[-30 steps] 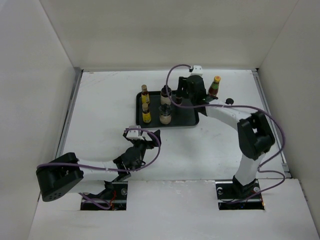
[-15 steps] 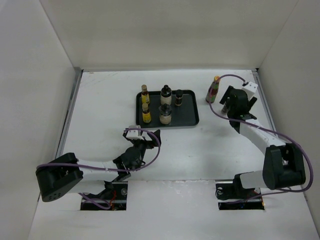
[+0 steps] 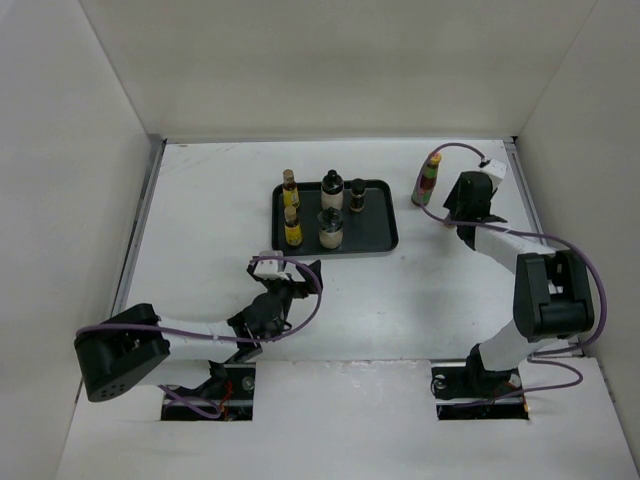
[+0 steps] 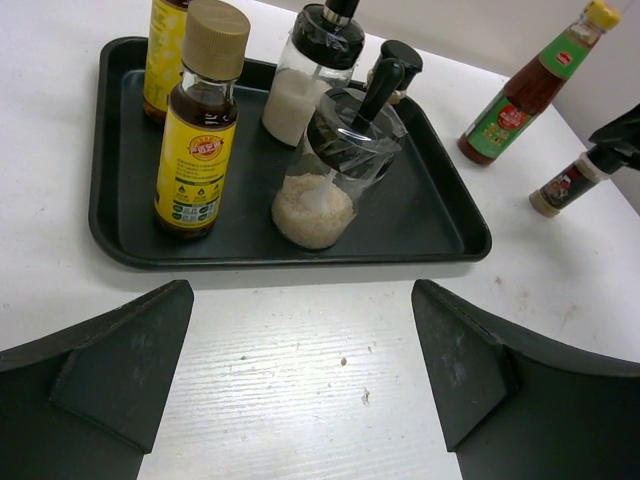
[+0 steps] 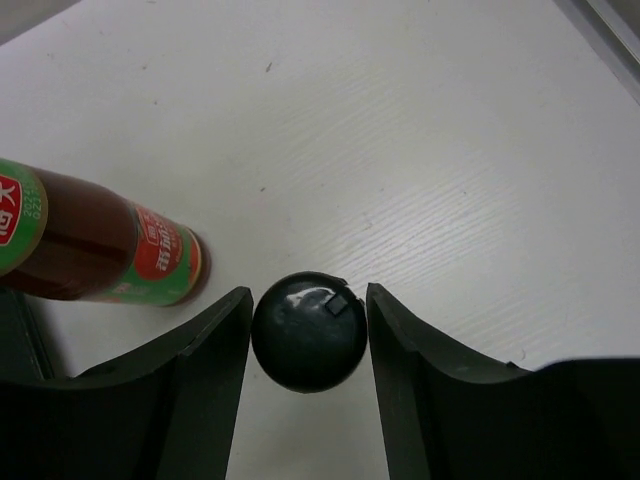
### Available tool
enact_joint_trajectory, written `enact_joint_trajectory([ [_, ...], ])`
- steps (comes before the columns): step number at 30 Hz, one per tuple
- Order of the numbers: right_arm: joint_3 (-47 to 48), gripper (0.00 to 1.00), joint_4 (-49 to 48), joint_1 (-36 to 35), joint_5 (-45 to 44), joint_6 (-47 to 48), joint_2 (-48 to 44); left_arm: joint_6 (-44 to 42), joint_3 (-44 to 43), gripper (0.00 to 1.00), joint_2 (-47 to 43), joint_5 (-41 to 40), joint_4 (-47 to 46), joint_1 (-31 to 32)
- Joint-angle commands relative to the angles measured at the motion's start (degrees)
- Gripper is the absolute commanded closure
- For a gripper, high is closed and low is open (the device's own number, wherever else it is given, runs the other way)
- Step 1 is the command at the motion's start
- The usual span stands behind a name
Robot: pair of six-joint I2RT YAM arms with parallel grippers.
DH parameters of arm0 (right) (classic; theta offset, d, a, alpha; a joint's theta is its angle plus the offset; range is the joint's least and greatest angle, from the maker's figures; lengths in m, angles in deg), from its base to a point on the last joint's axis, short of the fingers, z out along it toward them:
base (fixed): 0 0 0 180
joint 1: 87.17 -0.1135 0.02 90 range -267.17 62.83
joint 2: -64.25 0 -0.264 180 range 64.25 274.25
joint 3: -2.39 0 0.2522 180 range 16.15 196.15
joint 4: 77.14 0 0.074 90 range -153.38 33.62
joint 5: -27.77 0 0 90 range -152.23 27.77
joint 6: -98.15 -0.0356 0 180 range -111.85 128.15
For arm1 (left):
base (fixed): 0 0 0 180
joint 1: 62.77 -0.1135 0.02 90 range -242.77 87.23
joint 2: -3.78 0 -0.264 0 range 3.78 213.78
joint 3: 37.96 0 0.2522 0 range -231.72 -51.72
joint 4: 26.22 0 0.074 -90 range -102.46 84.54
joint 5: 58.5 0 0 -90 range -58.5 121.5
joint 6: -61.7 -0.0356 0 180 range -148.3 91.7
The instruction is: Organize the condiment bottles
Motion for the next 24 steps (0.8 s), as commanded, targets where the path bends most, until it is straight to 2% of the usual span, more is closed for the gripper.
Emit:
enact_joint_trajectory([
  [1,2.65,0.5,-4.97,0.63,0.96,0.47,0.91,0.71,-2.21,0.07,0.15,0.79,-3.26,-0.19],
  [3,1.69,0.58,-6.37,0.36,0.87,0.74,0.47,0.71,-2.39,0.07,0.42,0.97,-3.09,-0.28],
  [5,0.9,0.61,-6.82,-0.07,0.7,0.65,-0.93,0.8,-2.47,0.07,0.77,0.97,-3.18,-0.46],
  [10,-0.86,0.6,-5.68,-7.88,-0.8,1.09,-8.22,0.8,-2.56,0.07,1.03,0.97,-3.09,-0.46],
  [13,1.15,0.6,-4.62,-12.54,-0.27,0.92,-8.76,0.89,-2.56,0.07,1.12,0.97,-3.26,-0.28],
  [18,8.0,0.59,-5.14,-18.7,2.36,0.83,-1.75,0.89,-2.65,0.07,1.03,1.23,-3.09,-0.46],
  [24,19.51,0.58,-5.67,-19.85,3.85,3.02,10.64,0.89,-2.47,0.07,0.5,1.23,-3.0,-0.19],
])
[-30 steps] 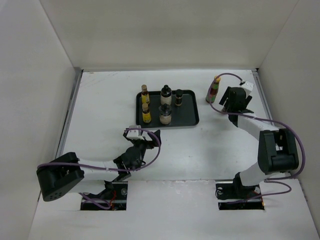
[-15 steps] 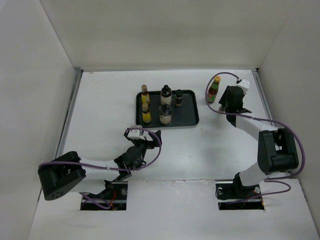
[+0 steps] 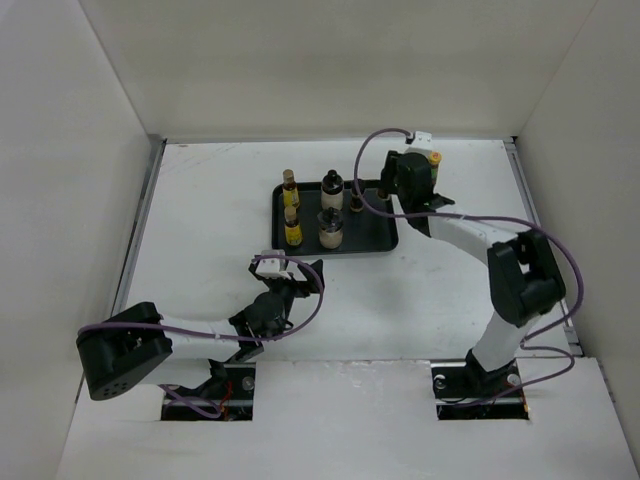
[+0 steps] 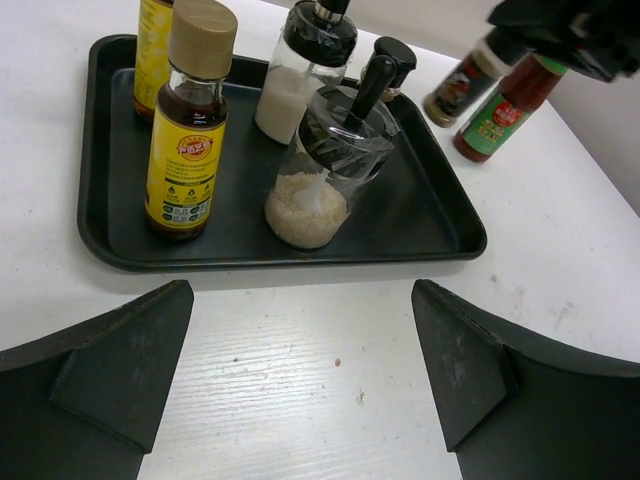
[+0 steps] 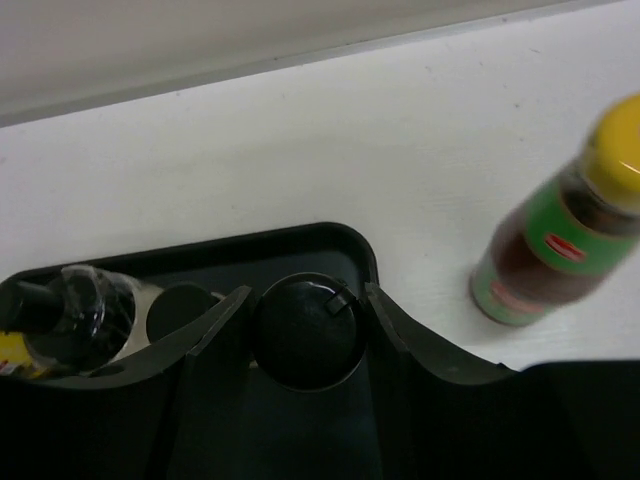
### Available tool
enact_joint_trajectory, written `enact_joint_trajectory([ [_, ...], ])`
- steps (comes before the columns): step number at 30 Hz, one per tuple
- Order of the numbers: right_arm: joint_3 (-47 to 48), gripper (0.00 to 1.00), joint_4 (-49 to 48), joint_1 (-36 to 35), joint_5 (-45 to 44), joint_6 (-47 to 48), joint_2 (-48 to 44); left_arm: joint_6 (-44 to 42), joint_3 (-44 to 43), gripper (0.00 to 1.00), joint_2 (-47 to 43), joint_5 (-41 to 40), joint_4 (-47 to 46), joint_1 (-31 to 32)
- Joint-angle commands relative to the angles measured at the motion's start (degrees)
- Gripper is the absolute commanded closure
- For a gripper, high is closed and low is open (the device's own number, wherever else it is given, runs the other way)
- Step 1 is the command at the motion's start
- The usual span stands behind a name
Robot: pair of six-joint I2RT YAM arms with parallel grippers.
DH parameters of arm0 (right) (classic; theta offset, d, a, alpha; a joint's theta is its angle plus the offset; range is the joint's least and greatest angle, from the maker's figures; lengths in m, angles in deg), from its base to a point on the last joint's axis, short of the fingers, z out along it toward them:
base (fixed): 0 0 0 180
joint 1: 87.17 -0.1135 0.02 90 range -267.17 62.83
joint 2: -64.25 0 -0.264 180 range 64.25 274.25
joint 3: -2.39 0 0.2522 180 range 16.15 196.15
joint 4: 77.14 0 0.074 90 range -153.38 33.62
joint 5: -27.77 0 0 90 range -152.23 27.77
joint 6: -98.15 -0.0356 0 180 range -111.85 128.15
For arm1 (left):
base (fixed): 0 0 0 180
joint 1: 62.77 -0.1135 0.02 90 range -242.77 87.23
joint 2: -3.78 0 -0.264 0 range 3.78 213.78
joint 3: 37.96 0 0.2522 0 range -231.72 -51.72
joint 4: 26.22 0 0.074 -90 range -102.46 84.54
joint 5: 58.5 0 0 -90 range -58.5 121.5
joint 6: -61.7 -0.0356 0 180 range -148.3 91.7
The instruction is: Organize the condiment bottles
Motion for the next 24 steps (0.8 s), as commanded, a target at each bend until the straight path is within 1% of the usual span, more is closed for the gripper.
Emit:
enact_joint_trajectory([
  [1,6.62,0.58,-2.85,0.21,2.22,1.6,5.15,0.73,-1.73,0.07,-0.46,0.49,-2.93,-0.02],
  [4,10.41,0.58,-1.98,0.92,5.03,1.52,9.28,0.73,-1.64,0.07,-0.72,0.49,-3.11,0.24],
  [6,11.21,0.58,-1.45,0.92,5.21,1.6,10.78,0.73,-1.64,0.07,-0.63,0.49,-2.94,-0.19],
  [12,9.45,0.57,-1.8,0.65,3.9,0.99,11.75,0.73,-1.64,0.07,-0.28,0.58,-3.2,-0.37],
  [13,9.36,0.55,-1.8,0.65,3.9,1.08,12.02,0.73,-1.73,0.07,-0.11,0.58,-3.11,-0.37],
  [14,9.28,0.51,-1.8,0.65,3.9,1.16,12.11,0.73,-1.73,0.07,-0.1,0.66,-3.2,-0.28],
  [16,8.4,0.39,-1.97,0.65,3.81,1.6,11.93,0.73,-1.73,0.06,-0.19,1.01,-3.2,-0.11],
  [18,7.7,0.31,-2.24,0.65,3.81,1.26,11.41,0.73,-1.91,0.06,-0.11,1.1,-3.02,-0.28],
  [20,7.43,0.28,-1.98,0.65,3.81,0.64,10.27,0.73,-1.91,0.06,-0.1,1.1,-3.02,-0.2],
  [24,5.59,0.25,-1.63,0.65,3.37,0.46,5.53,0.73,-2.08,0.06,-0.19,1.45,-2.85,-0.02],
])
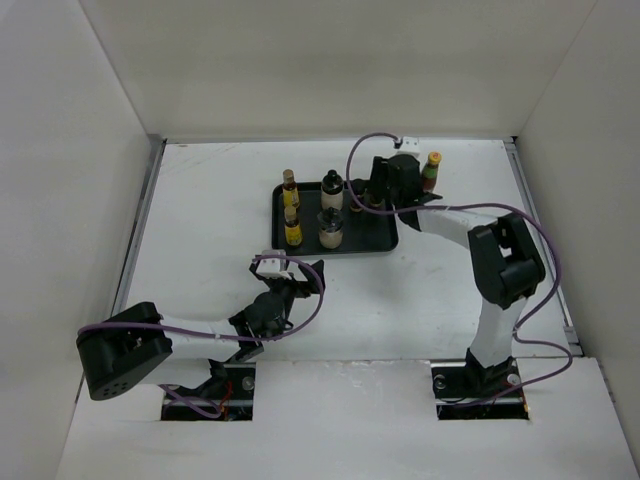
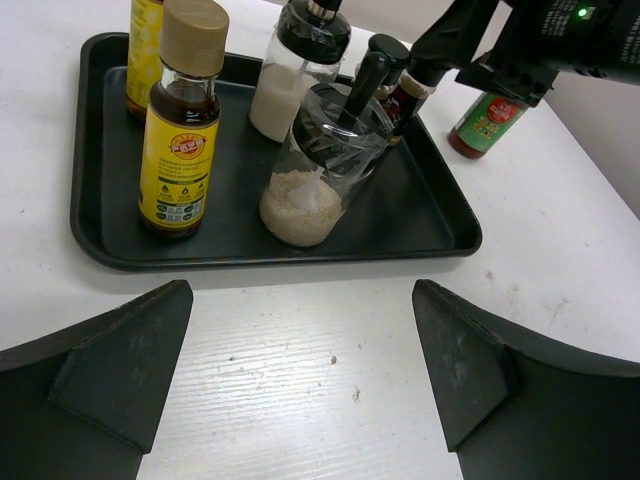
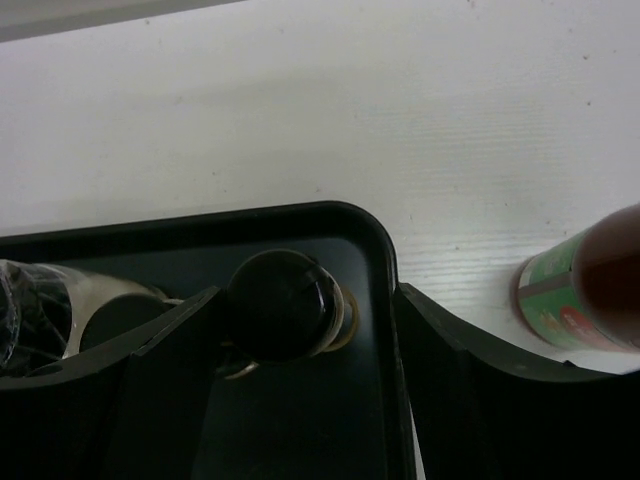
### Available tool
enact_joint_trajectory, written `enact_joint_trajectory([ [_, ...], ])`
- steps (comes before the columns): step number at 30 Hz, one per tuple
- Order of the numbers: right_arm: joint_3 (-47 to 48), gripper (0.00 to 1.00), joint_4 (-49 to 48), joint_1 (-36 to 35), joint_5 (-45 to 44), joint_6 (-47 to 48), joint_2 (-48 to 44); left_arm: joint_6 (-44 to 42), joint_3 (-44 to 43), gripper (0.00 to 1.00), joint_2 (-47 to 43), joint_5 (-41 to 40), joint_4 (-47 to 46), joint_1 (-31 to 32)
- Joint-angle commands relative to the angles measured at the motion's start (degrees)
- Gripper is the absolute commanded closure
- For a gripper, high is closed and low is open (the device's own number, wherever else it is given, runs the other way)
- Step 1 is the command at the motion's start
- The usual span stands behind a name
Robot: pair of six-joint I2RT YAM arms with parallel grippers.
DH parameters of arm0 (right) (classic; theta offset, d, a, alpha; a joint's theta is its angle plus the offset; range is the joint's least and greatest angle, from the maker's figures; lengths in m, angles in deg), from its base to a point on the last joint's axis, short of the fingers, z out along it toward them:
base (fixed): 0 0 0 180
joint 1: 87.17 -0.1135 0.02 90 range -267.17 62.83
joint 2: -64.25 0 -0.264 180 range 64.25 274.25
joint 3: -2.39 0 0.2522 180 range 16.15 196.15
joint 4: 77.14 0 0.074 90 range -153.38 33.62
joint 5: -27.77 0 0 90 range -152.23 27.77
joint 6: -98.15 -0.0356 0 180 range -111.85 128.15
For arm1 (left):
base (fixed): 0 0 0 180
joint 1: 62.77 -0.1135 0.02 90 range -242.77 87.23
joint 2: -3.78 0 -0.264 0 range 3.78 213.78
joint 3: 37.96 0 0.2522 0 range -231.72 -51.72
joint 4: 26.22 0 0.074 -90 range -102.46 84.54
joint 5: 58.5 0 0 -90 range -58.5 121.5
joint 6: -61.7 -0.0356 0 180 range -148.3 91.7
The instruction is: Organize the condiment bottles
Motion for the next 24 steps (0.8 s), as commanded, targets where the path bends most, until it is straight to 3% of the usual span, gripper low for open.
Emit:
enact_joint_trajectory([
  [1,-1.12,0.25,-2.08,0.17,-0.61,-0.5,-7.53,0.67,-2.17,0.06,0.07,0.95,-2.76,-0.02],
  [7,-4.2,0.16,-2.43,0.52,-1.05,0.55,-19.21,0.67,-2.26,0.06,-0.19,1.48,-2.58,0.25],
  [12,-4.64,0.12,-0.68,5.44,-5.52,3.27,-24.76,0.67,-2.26,0.05,-0.28,1.66,-2.58,0.68],
  [17,-2.28,0.09,3.27,9.31,-9.22,6.7,-20.56,0.67,-2.17,0.03,-0.28,1.66,-2.85,0.86],
  [24,2.12,0.11,4.16,11.51,-5.27,7.32,-11.33,0.67,-2.43,0.01,0.16,1.66,-2.67,0.77],
])
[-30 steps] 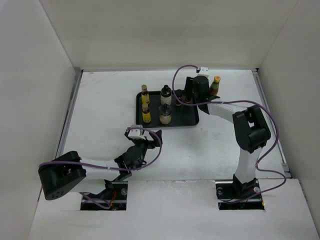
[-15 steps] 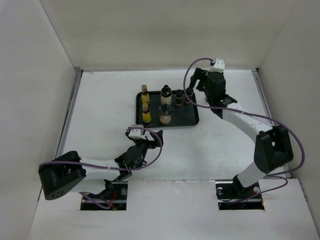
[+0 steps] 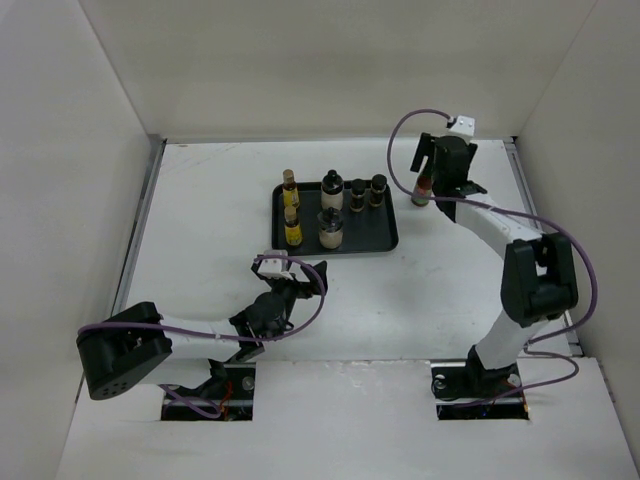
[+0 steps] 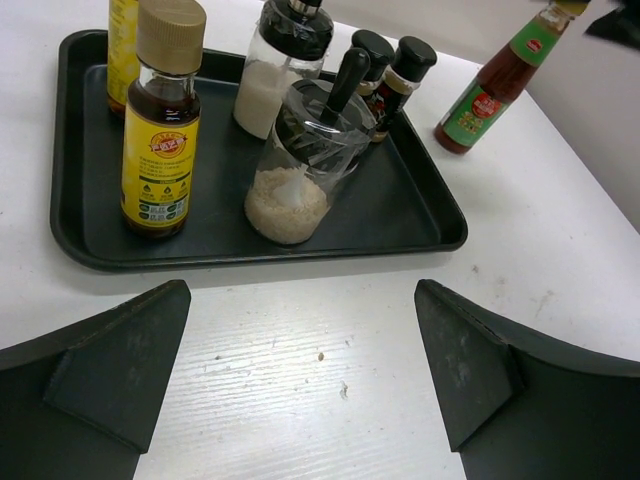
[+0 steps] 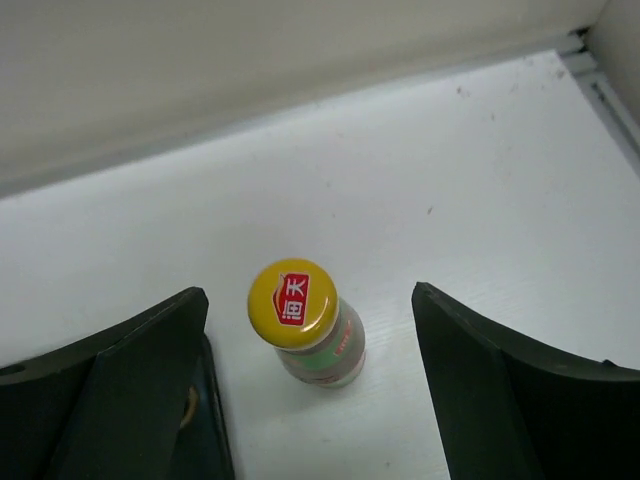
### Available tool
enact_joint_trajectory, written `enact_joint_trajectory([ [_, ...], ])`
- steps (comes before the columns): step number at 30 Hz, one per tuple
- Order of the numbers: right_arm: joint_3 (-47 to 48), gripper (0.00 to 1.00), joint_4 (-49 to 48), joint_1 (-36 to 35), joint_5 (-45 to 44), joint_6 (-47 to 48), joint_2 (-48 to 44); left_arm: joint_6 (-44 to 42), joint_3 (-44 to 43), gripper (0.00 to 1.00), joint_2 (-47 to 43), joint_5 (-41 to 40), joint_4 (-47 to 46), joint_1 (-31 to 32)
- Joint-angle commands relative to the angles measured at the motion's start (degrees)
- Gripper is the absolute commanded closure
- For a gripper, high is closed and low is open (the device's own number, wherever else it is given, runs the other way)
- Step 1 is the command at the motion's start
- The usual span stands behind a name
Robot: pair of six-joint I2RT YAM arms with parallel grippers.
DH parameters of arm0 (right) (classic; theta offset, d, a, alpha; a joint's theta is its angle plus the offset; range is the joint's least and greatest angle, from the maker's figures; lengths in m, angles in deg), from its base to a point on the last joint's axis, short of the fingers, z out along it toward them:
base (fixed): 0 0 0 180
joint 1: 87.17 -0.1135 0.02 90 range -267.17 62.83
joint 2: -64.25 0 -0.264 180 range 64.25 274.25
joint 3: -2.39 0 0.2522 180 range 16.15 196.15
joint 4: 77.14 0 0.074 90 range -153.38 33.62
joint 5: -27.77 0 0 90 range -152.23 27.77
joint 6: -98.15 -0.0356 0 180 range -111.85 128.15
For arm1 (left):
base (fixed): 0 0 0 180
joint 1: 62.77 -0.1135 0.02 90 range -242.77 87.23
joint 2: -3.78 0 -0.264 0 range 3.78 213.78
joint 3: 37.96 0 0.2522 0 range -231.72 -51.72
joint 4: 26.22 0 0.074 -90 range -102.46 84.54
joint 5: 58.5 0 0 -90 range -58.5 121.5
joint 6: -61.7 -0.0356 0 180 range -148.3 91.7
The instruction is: Organize the condiment bottles
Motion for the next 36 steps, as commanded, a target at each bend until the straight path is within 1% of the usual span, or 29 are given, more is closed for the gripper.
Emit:
enact_joint_trajectory([
  [1,4.44,0.13,0.23,0.89,2.22,1.62,2.68,0.52,-2.11,0.01,0.22,0.52,-2.58,0.07],
  [2,5.05,0.16,-0.39,1.06,2.75,1.62,3.74,0.52,-2.11,0.01,0.4,0.52,-2.58,-0.02],
  [3,5.76,0.22,-0.74,1.15,3.02,1.62,4.62,0.52,-2.11,0.01,0.49,0.52,-2.58,-0.1],
  [6,6.29,0.53,-2.58,0.98,2.06,2.84,5.95,0.52,-2.19,0.01,0.49,0.69,-2.85,-0.02],
  [7,5.51,0.61,-3.81,0.89,0.93,3.37,5.51,0.52,-2.28,0.01,0.49,0.87,-2.59,-0.1],
  [8,4.46,0.65,-5.39,0.72,-0.74,3.81,4.55,0.52,-2.28,0.01,0.66,0.87,-2.58,-0.19],
  [9,3.31,0.67,-7.06,0.19,-1.97,4.42,3.41,0.52,-2.28,0.01,0.93,0.87,-2.67,-0.28],
  [13,-1.87,0.68,-10.32,-2.27,-5.84,6.89,-4.66,0.52,-2.37,0.01,0.84,1.31,-2.76,-0.02],
  [16,-5.47,0.68,-9.54,-3.76,-6.29,5.58,-12.22,0.52,-2.46,0.0,0.93,1.13,-2.67,0.07],
  [19,-8.29,0.67,-7.17,-7.18,-6.03,4.96,-18.21,0.52,-2.46,0.0,0.58,0.96,-2.58,0.34],
  [24,-11.46,0.67,-6.28,-14.65,-5.94,1.98,-22.87,-0.36,-2.55,0.0,-0.73,0.0,-2.5,-0.19],
  [27,-12.6,0.65,-7.95,-19.4,-5.68,-0.4,-22.45,-1.24,-1.76,0.0,-3.37,-2.72,-2.5,-1.68],
  [30,-12.69,0.65,-9.79,-22.13,-4.54,-1.98,-19.2,-1.33,-0.7,0.0,-5.22,-4.49,-2.5,-1.6],
  [33,-12.34,0.65,-11.9,-23.89,-3.92,-1.99,-15.69,-1.15,-0.61,0.0,-4.61,-4.4,-2.67,-1.77],
  [36,-12.95,0.66,-16.81,-24.6,-3.83,-1.2,-12.34,-1.07,-0.87,0.0,-2.86,-4.05,-3.11,-1.25],
])
